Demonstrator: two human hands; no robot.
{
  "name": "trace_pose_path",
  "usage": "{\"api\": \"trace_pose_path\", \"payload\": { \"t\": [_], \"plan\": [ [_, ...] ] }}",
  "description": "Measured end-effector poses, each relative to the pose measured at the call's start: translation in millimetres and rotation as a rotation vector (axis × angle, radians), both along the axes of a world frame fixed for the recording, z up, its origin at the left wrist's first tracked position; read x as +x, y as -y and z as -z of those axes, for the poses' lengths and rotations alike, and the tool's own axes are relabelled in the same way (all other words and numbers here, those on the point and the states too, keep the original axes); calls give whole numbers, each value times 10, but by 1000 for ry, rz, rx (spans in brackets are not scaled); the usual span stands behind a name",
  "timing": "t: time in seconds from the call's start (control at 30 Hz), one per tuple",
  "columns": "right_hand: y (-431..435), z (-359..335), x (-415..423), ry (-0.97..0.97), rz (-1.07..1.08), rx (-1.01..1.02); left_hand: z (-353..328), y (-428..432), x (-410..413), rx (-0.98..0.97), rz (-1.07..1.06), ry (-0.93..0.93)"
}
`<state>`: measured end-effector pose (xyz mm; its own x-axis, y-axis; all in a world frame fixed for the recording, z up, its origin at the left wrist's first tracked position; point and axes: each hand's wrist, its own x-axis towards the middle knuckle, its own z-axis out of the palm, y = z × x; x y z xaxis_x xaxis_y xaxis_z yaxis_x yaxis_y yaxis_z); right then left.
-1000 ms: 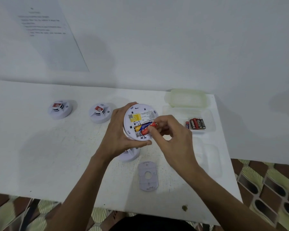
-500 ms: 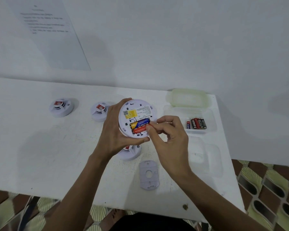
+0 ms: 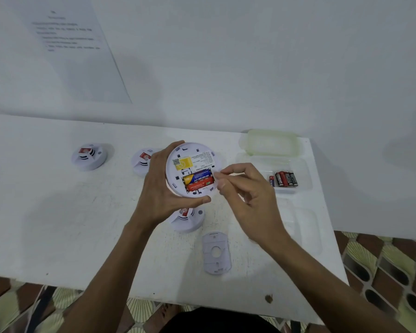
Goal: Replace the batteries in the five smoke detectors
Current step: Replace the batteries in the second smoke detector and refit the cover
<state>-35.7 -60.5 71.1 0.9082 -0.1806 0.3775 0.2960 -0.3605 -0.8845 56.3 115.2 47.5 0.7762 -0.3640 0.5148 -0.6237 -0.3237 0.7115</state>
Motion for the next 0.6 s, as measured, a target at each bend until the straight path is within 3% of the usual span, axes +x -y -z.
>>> {"api": "trace_pose_path", "payload": {
  "t": [0.2, 0.47, 0.6],
  "plan": [
    [2, 115, -76, -240, 102, -93, 75, -140, -14, 27, 2, -22],
    [-349, 525, -251, -714, 24, -782, 41, -292, -56, 65, 47, -37],
    [-450, 798, -320, -870, 45, -864, 91, -342, -82, 82, 61, -66]
  ]
}}
